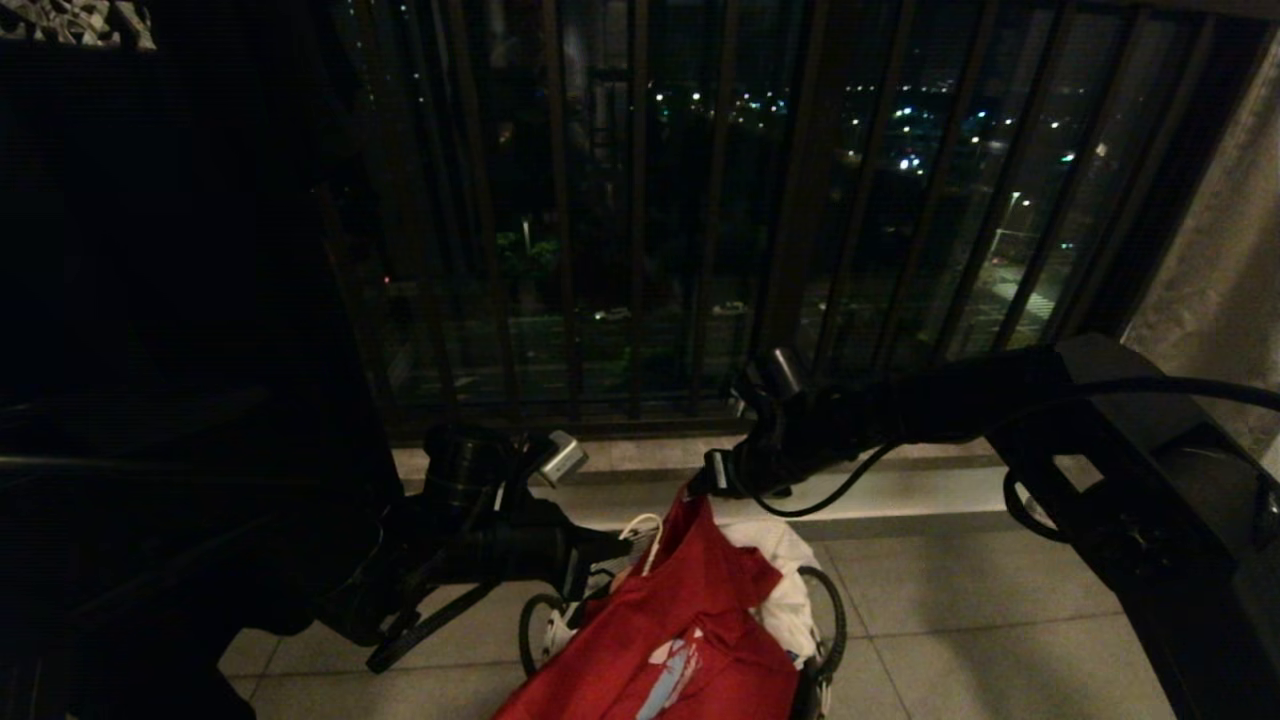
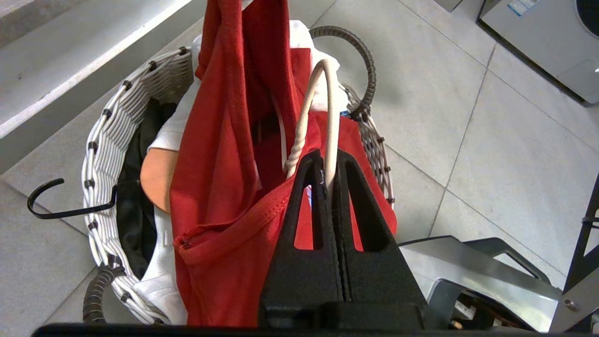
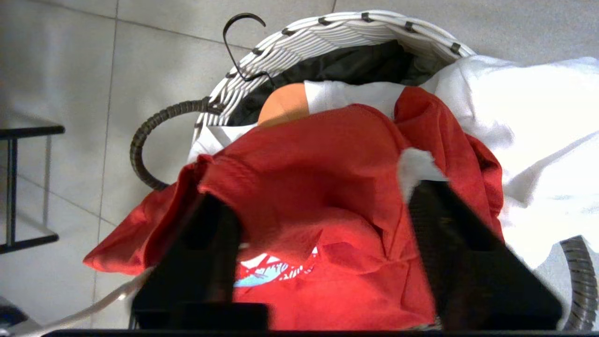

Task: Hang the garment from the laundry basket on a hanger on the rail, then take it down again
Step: Hang the clothes on the clothes rack

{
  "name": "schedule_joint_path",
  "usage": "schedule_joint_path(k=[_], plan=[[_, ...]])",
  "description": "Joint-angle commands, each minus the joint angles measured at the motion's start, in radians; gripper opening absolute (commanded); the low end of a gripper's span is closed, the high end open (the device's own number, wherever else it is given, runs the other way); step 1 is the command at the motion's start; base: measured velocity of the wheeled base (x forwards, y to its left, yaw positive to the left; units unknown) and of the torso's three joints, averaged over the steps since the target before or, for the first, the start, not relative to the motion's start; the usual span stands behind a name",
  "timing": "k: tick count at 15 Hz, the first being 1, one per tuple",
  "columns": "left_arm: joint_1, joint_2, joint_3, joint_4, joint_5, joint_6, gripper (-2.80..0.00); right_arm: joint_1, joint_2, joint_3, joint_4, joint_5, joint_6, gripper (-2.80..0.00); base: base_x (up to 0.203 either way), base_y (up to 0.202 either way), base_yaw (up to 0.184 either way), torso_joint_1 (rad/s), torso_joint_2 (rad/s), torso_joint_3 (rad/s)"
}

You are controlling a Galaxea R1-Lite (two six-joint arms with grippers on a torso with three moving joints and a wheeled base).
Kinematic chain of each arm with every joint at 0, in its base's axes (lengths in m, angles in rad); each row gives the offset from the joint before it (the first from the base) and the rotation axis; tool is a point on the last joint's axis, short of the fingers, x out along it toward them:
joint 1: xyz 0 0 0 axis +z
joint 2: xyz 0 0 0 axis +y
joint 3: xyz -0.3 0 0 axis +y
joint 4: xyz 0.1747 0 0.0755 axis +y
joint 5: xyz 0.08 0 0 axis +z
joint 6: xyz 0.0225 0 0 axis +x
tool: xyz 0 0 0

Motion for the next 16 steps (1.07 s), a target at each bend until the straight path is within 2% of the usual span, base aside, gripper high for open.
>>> schedule_joint_path(k=[1,5,8,9,11,14,16], plan=[[0.001,-0.004,-0.001,-0.005,-0.003,-0.001,-2.8,0.0,-0.033,0.012,0.003,0.001,0.0,0.0,0.0,0.0,0.0,0.0,0.0,0.0],[0.007,-0.044,0.0,-0.005,-0.001,-0.005,-2.8,0.0,-0.125,0.039,0.064,0.0,-0.01,0.0,0.0,0.0,0.0,0.0,0.0,0.0],[0.015,-0.089,0.001,-0.005,0.002,-0.007,-2.8,0.0,-0.166,0.038,0.179,-0.003,-0.088,0.0,0.0,0.0,0.0,0.0,0.0,0.0],[0.015,-0.105,0.005,-0.004,0.001,-0.008,-2.8,0.0,-0.17,0.034,0.214,-0.017,-0.116,0.0,0.0,0.0,0.0,0.0,0.0,0.0],[0.013,-0.127,0.017,-0.003,-0.001,-0.007,-2.8,0.005,-0.162,0.032,0.221,-0.06,-0.122,0.0,0.0,0.0,0.0,0.0,0.0,0.0],[0.013,-0.158,0.027,-0.003,-0.003,-0.013,-2.8,0.005,-0.149,0.033,0.221,-0.04,-0.122,0.0,0.0,0.0,0.0,0.0,0.0,0.0],[0.013,-0.179,0.037,-0.003,-0.003,-0.013,-2.8,0.005,-0.153,0.041,0.225,0.018,-0.134,0.0,0.0,0.0,0.0,0.0,0.0,0.0]])
